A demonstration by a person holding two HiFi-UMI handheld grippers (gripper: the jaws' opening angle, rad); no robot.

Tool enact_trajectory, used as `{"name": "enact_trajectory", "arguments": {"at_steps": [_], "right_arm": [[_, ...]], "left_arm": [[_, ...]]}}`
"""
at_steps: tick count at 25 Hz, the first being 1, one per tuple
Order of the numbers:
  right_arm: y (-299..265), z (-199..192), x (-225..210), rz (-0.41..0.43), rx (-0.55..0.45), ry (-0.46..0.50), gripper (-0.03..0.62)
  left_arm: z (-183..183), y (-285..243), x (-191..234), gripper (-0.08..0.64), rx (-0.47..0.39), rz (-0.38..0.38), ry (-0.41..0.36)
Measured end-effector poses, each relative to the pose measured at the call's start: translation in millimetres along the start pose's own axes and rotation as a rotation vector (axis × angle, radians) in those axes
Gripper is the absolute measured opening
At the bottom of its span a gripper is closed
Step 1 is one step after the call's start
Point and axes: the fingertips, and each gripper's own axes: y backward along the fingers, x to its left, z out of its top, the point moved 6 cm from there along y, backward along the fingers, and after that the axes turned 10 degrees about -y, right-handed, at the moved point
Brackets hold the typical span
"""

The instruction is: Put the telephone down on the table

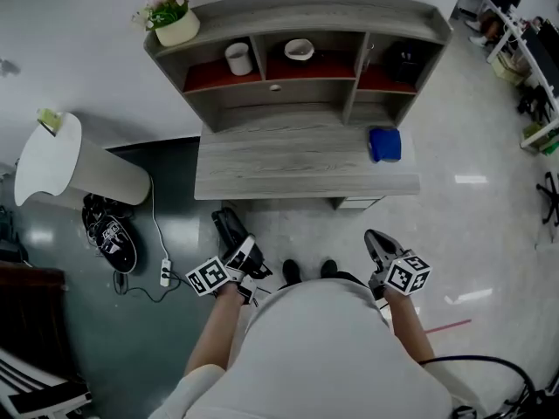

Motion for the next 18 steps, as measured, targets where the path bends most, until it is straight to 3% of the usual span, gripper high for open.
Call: {"name": "enact_trajectory", "arguments": {"at_steps": [12,18], "right_arm": [[10,6,-12,0.026,0.014,-0.007,0.017],[18,11,-27,0.050,0.052,-0.004,0.017]], "left_arm": [[-17,4,-11,0.288,-0.033,0.015,0.012],[-33,4,-24,0.288,-0.078,0.027,0.062]]}}
